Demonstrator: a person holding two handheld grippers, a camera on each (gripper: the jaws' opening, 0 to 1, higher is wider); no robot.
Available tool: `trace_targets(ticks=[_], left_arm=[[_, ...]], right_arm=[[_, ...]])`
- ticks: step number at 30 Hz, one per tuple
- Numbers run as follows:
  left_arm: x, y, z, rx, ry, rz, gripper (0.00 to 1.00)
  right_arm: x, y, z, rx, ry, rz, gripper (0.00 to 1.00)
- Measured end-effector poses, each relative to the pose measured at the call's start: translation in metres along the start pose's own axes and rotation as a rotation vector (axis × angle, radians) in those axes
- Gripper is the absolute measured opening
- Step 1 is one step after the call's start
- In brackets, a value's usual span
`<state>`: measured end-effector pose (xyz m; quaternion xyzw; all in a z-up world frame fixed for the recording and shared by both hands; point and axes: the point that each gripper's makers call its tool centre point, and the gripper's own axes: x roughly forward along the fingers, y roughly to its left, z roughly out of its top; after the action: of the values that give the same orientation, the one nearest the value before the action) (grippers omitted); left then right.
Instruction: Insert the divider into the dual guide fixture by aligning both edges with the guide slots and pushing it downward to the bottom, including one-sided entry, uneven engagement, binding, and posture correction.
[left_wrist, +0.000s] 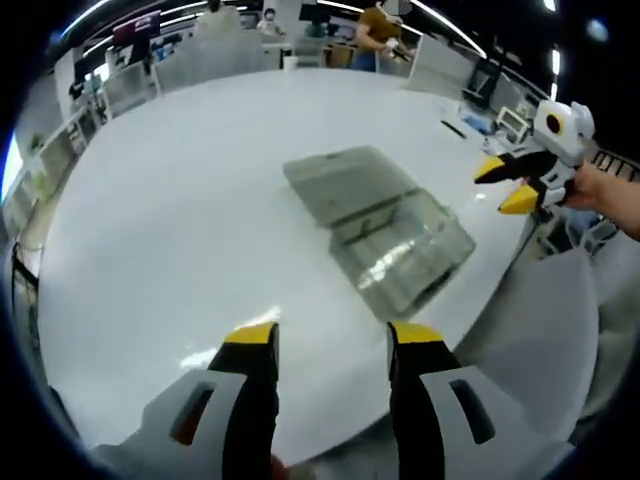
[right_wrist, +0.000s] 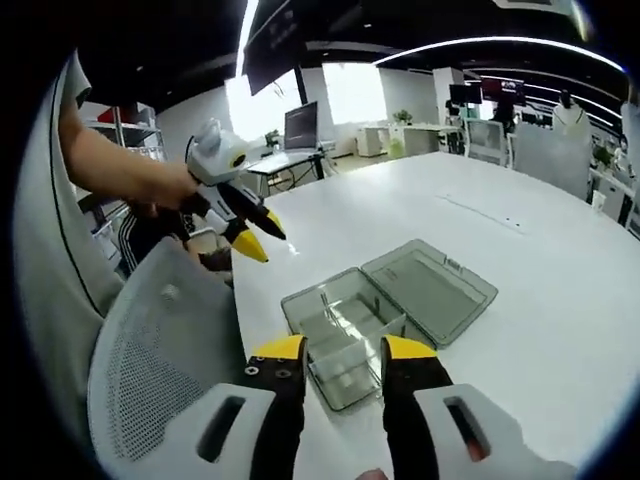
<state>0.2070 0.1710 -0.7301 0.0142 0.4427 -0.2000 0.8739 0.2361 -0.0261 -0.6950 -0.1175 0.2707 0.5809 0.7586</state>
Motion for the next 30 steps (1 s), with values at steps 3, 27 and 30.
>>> trace_targets(ticks=[3, 27, 30], left_arm=[[0.002, 0.002, -0.001, -0.015, 0.019, 0.006, 0.42], [0.026, 0.022, -0.009, -0.133, 0.145, 0.067, 0.47], [0.031, 0.023, -0.011, -0.138, 0.170, 0.076, 0.47]], right_arm=[[-0.002, 0.001, -0.003, -0.014, 0.006, -0.001, 0.29], [-0.007, 0.010, -0.011, -0.090, 0.028, -0.002, 0.45], [-0.007, 0.010, -0.014, -0.110, 0.041, -0.004, 0.46]])
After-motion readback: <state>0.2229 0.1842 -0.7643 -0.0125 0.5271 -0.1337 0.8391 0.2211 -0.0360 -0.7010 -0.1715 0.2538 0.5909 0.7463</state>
